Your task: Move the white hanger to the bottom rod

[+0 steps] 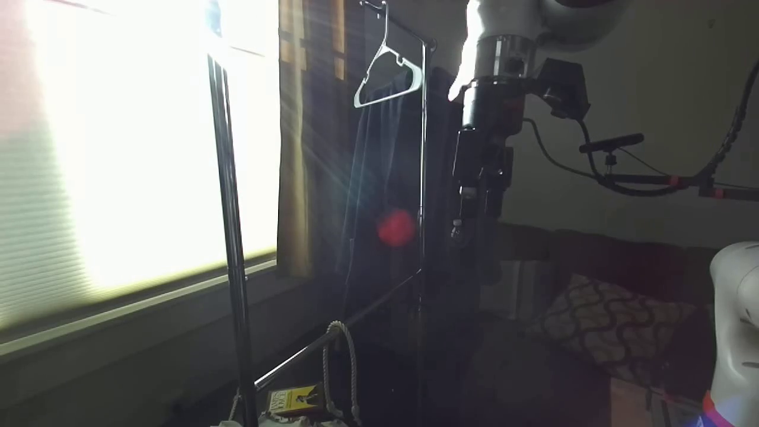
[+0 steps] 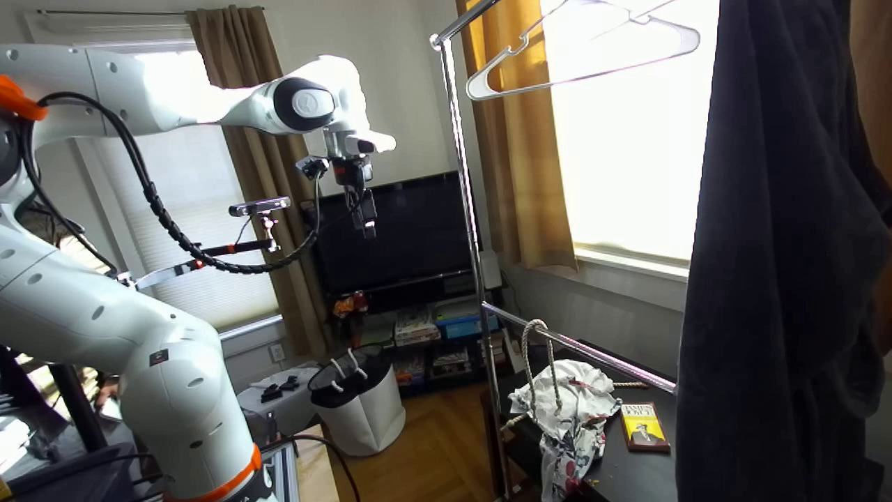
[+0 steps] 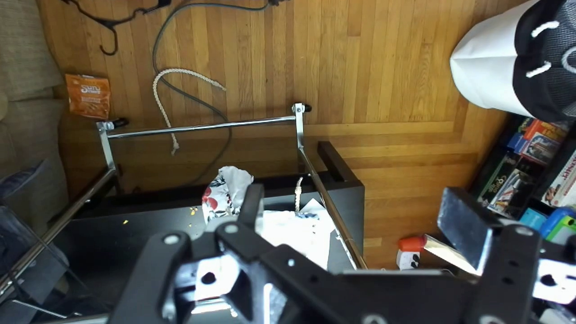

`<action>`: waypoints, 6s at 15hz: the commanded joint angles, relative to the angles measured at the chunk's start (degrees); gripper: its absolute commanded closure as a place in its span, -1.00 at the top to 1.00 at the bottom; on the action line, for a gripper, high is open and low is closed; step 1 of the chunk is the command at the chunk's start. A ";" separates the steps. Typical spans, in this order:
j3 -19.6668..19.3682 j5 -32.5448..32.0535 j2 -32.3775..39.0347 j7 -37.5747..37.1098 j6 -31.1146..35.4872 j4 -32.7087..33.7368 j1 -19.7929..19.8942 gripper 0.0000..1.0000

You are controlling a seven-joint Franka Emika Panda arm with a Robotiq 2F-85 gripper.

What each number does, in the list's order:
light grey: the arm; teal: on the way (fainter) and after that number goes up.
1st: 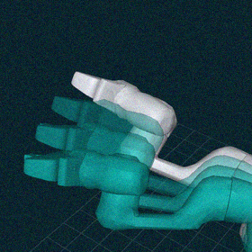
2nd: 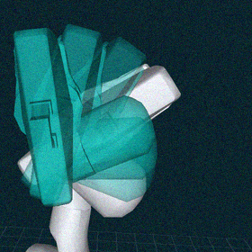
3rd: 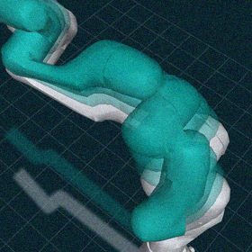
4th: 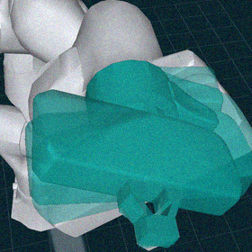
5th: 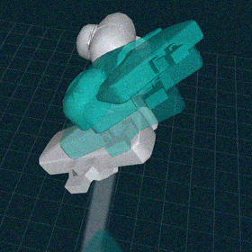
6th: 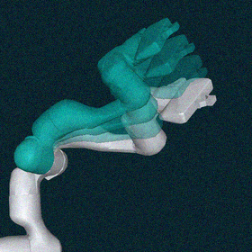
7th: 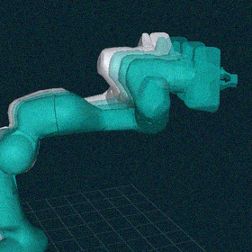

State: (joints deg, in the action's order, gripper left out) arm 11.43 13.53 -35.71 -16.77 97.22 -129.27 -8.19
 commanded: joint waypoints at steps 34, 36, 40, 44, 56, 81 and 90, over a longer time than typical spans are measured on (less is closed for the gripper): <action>-2.52 -34.64 22.55 -13.31 14.57 42.23 13.04 0.90; -2.94 -33.79 23.59 -13.68 14.79 42.56 12.63 0.41; -3.84 -33.26 25.10 -15.89 15.86 44.41 12.56 -0.08; -4.42 -35.03 26.78 -19.93 17.72 46.28 12.81 -0.70; -4.88 -34.90 21.56 -25.81 26.41 45.36 13.31 -0.96; -5.97 -21.04 -1.66 -4.03 5.23 12.97 9.00 -0.96; -5.53 -14.10 2.24 4.19 2.71 5.08 6.81 -0.84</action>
State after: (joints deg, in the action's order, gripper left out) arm 5.70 -0.66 -33.52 -12.65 100.02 -124.39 -1.68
